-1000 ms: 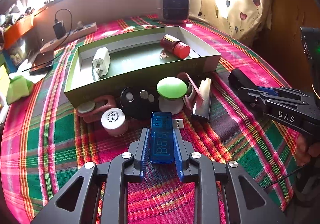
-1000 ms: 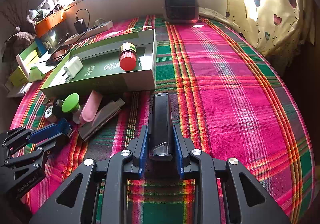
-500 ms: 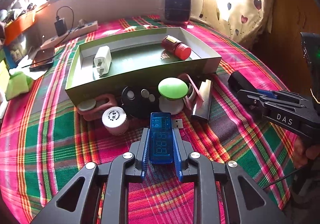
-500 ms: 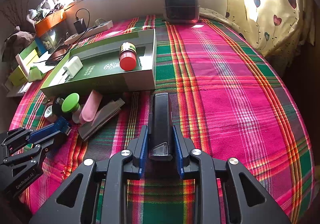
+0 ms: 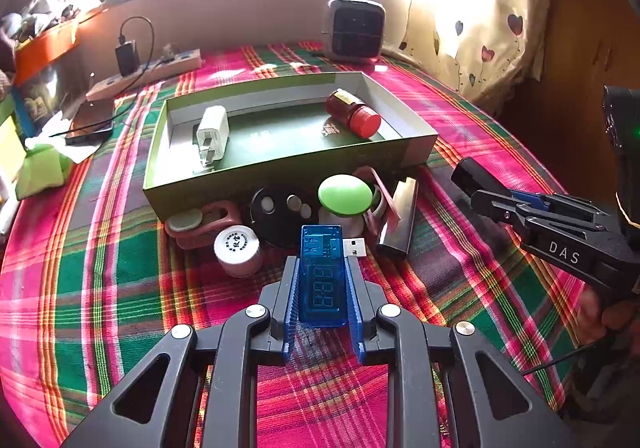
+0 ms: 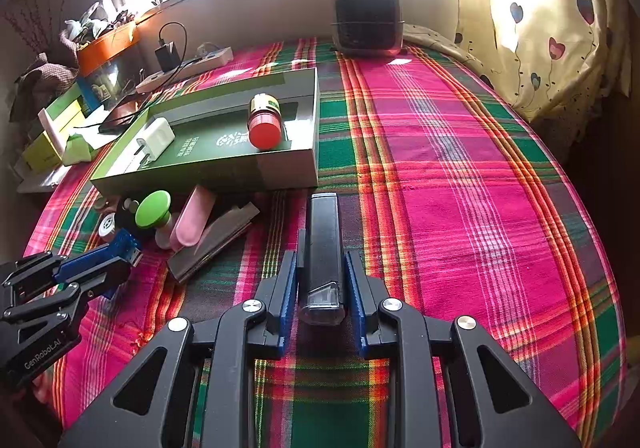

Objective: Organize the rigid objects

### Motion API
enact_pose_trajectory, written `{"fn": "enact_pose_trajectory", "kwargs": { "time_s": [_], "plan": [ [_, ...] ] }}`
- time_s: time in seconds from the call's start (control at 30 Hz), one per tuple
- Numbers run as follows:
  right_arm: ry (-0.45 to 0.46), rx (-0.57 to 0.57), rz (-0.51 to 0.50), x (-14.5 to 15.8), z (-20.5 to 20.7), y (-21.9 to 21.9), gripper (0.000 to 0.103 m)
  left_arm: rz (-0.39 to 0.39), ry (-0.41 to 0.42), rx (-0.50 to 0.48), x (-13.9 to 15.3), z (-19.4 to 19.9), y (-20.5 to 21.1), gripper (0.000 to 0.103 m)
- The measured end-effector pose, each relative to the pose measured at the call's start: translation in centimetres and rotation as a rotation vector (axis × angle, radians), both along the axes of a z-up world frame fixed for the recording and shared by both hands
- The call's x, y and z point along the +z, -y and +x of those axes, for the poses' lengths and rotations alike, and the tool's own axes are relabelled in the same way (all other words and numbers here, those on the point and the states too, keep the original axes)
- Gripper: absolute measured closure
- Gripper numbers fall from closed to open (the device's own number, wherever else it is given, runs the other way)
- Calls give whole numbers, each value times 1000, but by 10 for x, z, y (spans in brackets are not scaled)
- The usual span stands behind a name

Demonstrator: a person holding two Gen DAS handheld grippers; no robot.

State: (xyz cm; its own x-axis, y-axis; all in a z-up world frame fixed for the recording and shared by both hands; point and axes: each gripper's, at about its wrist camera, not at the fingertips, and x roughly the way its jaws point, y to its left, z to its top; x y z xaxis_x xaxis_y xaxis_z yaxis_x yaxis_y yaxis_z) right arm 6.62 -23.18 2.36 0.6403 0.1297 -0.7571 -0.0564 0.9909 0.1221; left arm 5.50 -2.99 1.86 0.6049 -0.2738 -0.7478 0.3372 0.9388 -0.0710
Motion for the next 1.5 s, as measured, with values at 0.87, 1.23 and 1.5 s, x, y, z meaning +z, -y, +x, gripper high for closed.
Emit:
{"fn": "enact_pose_trajectory", "kwargs": {
  "time_s": [0.87,1.23,1.5],
  "plan": [
    [69,65,32,34,17,-9,78,-34,41,22,31,35,-6,82],
    [62,117,37,40,54,-27,78,-40,26,42,35,83,-9,82],
    [32,158,42,33,84,-45,78,-39,1,64,29,119,-11,82]
  ]
}}
